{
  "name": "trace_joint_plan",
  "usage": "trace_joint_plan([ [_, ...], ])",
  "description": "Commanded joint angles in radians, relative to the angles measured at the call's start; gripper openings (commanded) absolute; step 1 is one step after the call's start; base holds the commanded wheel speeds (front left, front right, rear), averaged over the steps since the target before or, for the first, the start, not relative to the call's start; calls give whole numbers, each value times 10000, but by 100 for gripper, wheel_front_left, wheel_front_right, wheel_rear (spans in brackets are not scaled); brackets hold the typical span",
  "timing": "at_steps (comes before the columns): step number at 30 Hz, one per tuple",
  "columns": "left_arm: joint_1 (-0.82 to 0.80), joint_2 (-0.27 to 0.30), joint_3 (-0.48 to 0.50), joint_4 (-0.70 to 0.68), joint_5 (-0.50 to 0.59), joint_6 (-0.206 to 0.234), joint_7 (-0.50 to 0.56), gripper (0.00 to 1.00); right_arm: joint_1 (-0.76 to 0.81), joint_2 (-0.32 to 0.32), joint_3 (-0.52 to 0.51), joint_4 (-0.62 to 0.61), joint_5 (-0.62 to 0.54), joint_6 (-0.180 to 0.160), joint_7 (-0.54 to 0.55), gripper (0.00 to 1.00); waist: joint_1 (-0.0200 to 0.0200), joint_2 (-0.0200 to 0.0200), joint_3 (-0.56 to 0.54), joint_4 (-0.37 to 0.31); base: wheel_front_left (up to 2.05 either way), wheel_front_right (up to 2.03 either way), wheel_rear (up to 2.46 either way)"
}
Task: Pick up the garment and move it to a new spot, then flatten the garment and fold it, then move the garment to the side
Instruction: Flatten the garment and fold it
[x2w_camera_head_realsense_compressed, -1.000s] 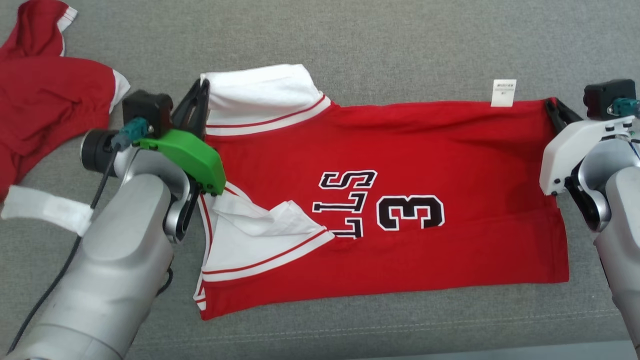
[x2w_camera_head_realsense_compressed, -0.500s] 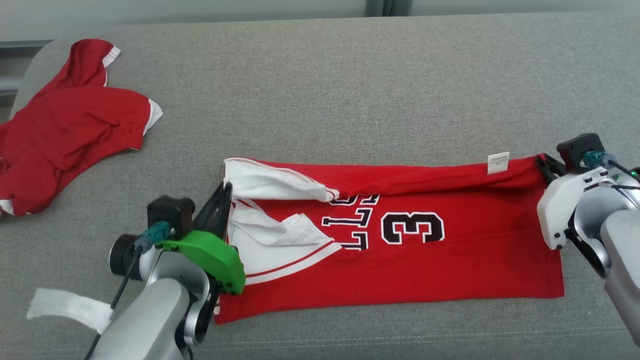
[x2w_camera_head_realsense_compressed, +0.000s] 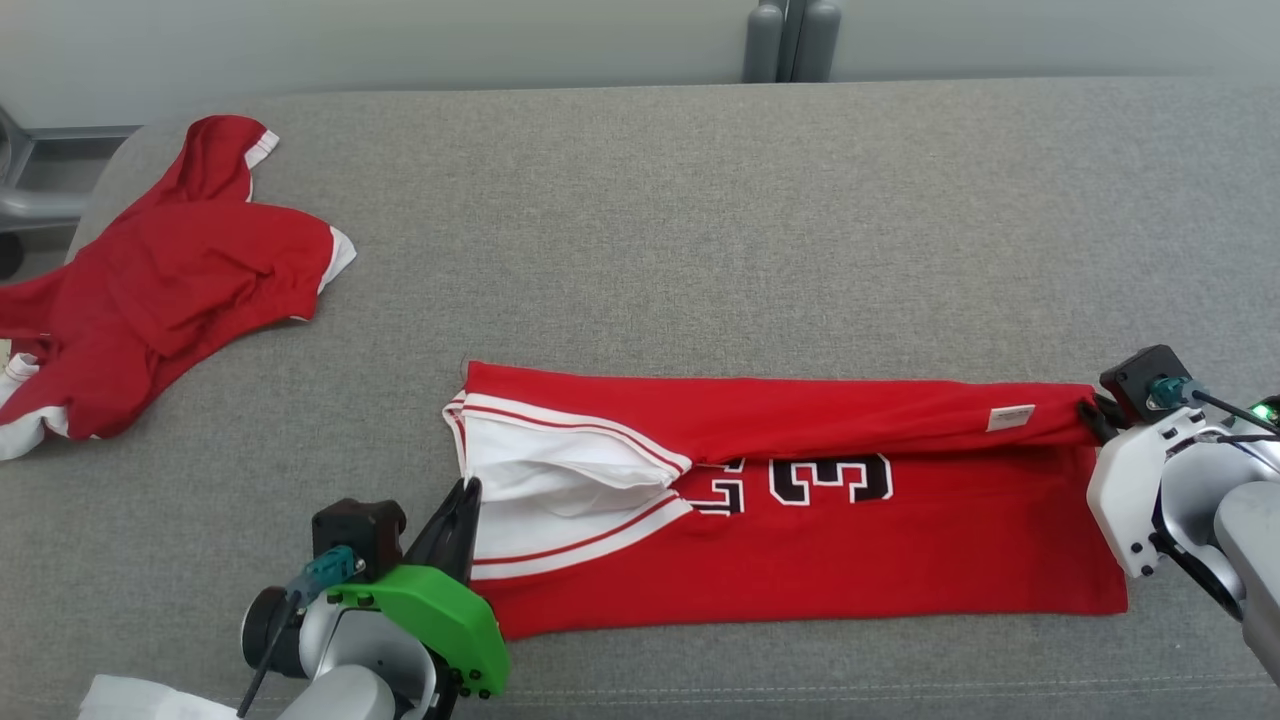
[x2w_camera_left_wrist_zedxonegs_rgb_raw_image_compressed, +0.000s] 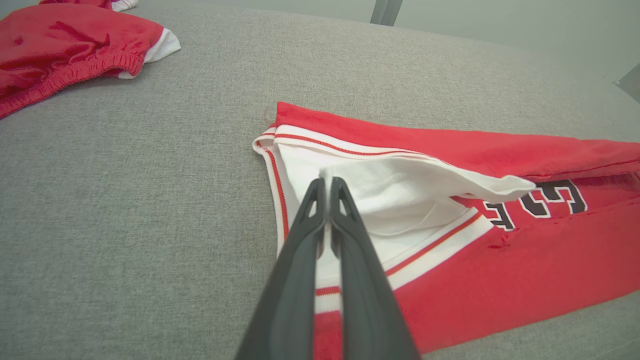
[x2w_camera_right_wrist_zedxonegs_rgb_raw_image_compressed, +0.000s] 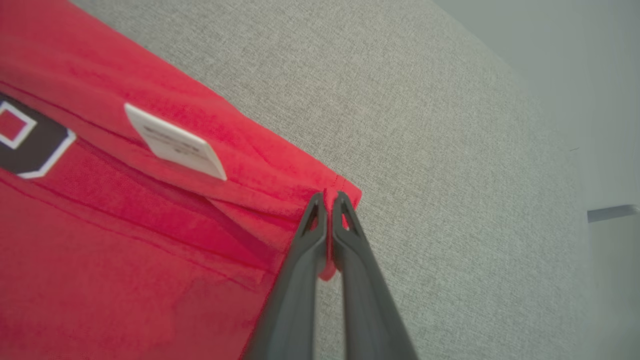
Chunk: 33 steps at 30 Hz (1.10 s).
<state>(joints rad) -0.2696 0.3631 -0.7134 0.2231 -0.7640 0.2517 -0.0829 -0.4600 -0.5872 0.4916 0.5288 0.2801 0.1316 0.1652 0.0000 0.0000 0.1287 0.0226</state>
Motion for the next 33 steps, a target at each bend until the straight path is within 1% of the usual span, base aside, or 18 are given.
trace_joint_plan([
  [1, 201, 112, -13, -76, -55, 73, 28, 0, 114, -107, 124, -20, 33, -18, -53, 0, 0, 0, -75, 49, 0, 0, 0],
  [2, 283, 99, -27, -97, -107, 118, 66, 0, 138, -140, 193, -4, 91, -18, -48, 0, 0, 0, -104, 60, 0, 0, 0],
  [3, 340, 95, -42, -115, -103, 151, 67, 0, 149, -169, 263, 6, 119, -18, -53, 7, 0, 0, -133, 71, 0, 0, 0],
  [4, 407, 79, -57, -119, -126, 152, 76, 0, 171, -196, 331, 32, 159, -18, -8, 92, 0, 0, -167, 86, 0, 0, 0],
  [5, 481, 54, -88, -109, -147, 172, 94, 0, 192, -210, 333, 85, 226, -18, 59, 100, 0, 0, -203, 102, 0, 0, 0],
  [8, 649, 14, -165, -32, -203, 208, 114, 0, 264, -140, 149, 29, 448, -18, -64, 100, 0, 0, -332, 141, 0, 0, 0],
  [10, 817, -27, -261, 78, -245, 196, 158, 0, 487, 54, -296, -92, 627, -18, -304, 100, 0, 0, -494, 160, 0, 0, 0],
  [12, 927, -38, -333, 185, -278, 217, 232, 48, 729, 254, -696, -219, 756, -18, -488, 100, 0, 0, -611, 159, 0, 0, 0],
  [13, 1000, -61, -321, 231, -325, 242, 236, 100, 854, 343, -883, -281, 762, -18, -554, 100, 0, 0, -674, 148, 0, 0, 0],
  [15, 1096, -60, -356, 312, -300, 242, 225, 100, 1149, 601, -1297, -427, 857, -18, -694, 100, 0, 0, -783, 118, 0, 0, 0],
  [17, 1185, -37, -351, 385, -249, 328, 97, 100, 1457, 833, -1680, -537, 758, -18, -805, 100, 0, 0, -901, 91, 0, 0, 0],
  [24, 1566, 161, -302, 721, -349, 420, -36, 100, 2544, 1862, -3039, -1137, 424, -18, -1218, 100, 0, 0, -1334, 13, 0, 0, 0],
  [27, 1688, 256, -162, 720, -281, 461, -402, 100, 2969, 2369, -3662, -1459, 372, -17, -1411, 100, 0, 0, -1466, 32, 0, 0, 0],
  [30, 1827, 336, 97, 652, -196, 501, -1096, 100, 3379, 3011, -4303, -1847, 329, -17, -1707, 100, 0, 0, -1580, 60, 0, 0, 0],
  [31, 1827, 336, 97, 652, -196, 501, -1096, 100, 3379, 3011, -4303, -1847, 329, -17, -1707, 100, 0, 0, -1580, 60, 0, 0, 0],
  [33, 1889, 355, 353, 537, -158, 460, -1462, 100, 3613, 3372, -4701, -2105, 208, -17, -1945, 100, 0, 0, -1629, 79, 0, 0, 0],
])
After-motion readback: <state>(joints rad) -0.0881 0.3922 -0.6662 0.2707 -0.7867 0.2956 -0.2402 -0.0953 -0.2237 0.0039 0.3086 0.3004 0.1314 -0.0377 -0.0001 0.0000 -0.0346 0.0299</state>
